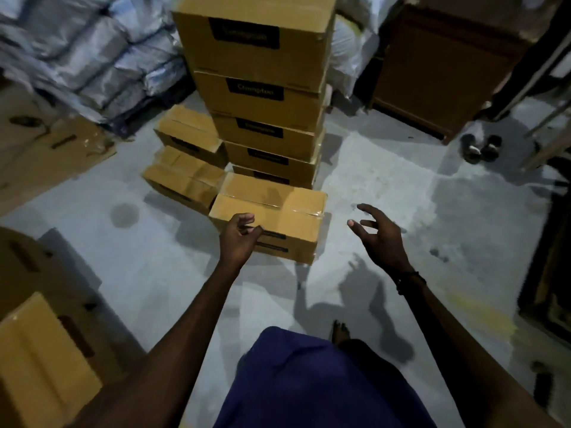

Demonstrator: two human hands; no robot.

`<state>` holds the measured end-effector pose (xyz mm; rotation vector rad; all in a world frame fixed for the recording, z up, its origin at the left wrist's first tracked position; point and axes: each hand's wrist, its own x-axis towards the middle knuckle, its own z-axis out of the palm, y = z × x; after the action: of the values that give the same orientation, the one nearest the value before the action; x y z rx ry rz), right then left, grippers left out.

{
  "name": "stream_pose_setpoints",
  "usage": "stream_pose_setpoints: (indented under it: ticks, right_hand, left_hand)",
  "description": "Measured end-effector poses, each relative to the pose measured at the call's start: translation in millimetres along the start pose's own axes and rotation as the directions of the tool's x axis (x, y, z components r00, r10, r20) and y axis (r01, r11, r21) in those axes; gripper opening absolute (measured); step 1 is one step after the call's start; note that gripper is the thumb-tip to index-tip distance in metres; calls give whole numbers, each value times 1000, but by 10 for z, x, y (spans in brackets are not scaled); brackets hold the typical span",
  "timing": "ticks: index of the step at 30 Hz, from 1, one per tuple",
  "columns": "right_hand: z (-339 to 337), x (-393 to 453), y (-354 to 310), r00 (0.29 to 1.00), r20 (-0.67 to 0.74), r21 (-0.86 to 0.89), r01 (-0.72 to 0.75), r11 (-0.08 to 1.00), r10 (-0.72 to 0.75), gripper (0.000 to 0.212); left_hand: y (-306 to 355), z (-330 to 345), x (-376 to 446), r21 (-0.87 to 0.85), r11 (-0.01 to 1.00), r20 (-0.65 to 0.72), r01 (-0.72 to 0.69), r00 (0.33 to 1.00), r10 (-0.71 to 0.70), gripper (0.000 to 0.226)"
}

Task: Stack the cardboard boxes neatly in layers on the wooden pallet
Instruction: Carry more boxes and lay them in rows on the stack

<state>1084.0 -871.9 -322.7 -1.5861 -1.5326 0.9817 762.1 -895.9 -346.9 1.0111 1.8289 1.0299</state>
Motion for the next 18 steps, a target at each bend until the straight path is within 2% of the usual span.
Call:
stream_pose_setpoints:
  ticks: [4,9,13,18]
  right_hand:
    - [-309,618,127,982,181,-59,67,996,-55,54]
    - [-289,1427,214,902,424,-94,133,987,-81,62]
    - [95,2136,350,775,626,-175,251,952,-90,66]
    - [703,2815,446,640,768,-272,378,885,-37,86]
  left_hand:
    - [118,430,22,-55,995,-99,78,992,-83,34]
    - [150,817,115,-139,975,-222,172,954,-200,34]
    - [42,1093,319,-159,957,-273,242,921,-278,37]
    - [-235,1368,732,-108,946,-295,306,899,-324,55]
